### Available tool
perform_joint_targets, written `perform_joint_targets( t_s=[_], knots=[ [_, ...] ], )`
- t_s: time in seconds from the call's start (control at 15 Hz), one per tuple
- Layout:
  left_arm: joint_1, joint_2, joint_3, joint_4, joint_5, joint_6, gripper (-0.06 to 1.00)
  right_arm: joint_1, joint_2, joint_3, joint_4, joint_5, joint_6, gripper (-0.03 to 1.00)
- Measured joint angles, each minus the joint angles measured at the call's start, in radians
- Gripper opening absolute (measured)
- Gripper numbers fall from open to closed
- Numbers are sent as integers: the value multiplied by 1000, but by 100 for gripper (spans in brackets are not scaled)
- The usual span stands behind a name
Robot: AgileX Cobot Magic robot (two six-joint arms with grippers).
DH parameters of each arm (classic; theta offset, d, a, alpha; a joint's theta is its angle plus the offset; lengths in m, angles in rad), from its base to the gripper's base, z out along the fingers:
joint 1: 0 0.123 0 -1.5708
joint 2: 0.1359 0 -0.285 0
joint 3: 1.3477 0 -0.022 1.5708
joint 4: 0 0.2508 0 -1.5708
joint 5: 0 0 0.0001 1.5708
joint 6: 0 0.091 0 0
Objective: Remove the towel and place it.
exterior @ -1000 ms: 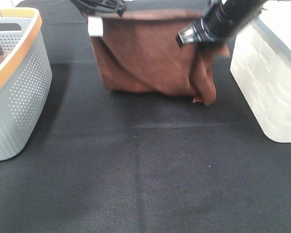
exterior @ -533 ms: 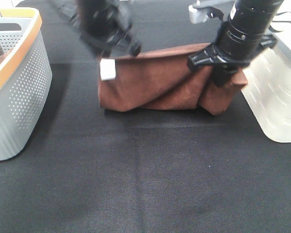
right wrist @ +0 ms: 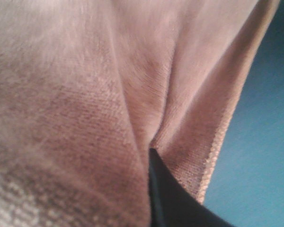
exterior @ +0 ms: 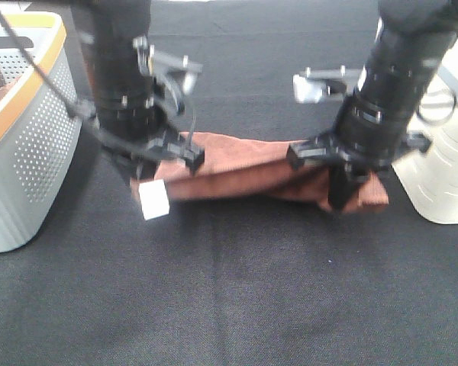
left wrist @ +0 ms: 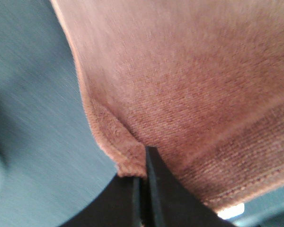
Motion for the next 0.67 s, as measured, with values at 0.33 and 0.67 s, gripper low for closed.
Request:
perform_joint_targets(
  t_s=[0.33,0.67],
  knots=[
    [0,0,30,-15,1,6,0,0,0,58,24,-7,0,20],
    [0,0,37,-66,8,16,0,-1,0,58,48,123,0,61]
  ],
)
